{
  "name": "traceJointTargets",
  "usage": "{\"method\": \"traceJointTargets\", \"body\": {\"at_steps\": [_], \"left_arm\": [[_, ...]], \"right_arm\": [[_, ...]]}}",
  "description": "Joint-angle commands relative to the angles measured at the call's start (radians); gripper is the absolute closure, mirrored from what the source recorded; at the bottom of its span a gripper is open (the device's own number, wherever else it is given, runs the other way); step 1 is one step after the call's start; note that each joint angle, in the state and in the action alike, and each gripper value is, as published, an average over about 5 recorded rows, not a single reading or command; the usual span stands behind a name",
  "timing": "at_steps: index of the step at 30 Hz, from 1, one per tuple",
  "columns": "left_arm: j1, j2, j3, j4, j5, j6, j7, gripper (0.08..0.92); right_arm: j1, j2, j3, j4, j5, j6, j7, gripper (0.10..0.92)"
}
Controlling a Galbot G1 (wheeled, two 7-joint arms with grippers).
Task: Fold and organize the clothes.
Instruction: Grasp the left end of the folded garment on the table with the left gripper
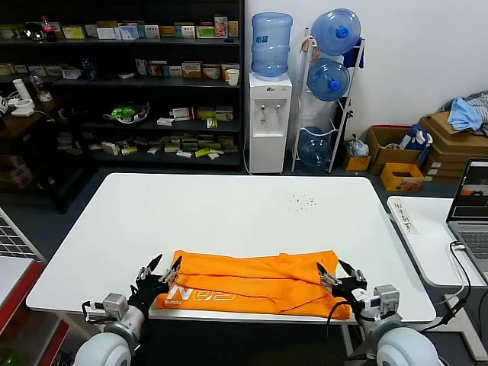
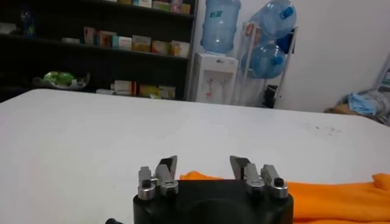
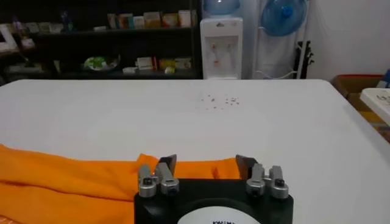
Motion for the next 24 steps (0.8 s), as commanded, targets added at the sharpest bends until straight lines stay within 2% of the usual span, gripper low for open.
{"method": "traceJointTargets", "body": {"at_steps": [1,5,11,19,22,24], "left_arm": [[0.008,-0.081,-0.031,0.087,0.024,-0.025,0.012,0.254],[-0.026,-0.095,-0.024,0.140,0.023,-0.030,0.015,0.186],[-0.031,-0.091,-0.028,0.188,0.023,-0.042,0.020,0.177],[-0.020,-0.094,-0.010,0.180,0.020,-0.052,0.019,0.177],[-0.028,-0.100,-0.001,0.184,0.022,-0.059,0.019,0.212],[-0.034,-0.104,0.002,0.189,0.023,-0.063,0.018,0.268]], "right_arm": [[-0.108,0.033,0.094,0.016,-0.052,0.047,-0.022,0.225],[-0.106,0.043,0.093,0.028,-0.052,0.046,-0.016,0.205],[-0.093,0.049,0.084,0.029,-0.048,0.044,-0.010,0.203],[-0.079,0.047,0.074,0.023,-0.040,0.040,-0.004,0.203],[-0.079,0.046,0.074,0.022,-0.039,0.040,-0.003,0.203],[-0.081,0.046,0.074,0.022,-0.039,0.041,-0.003,0.203]]}}
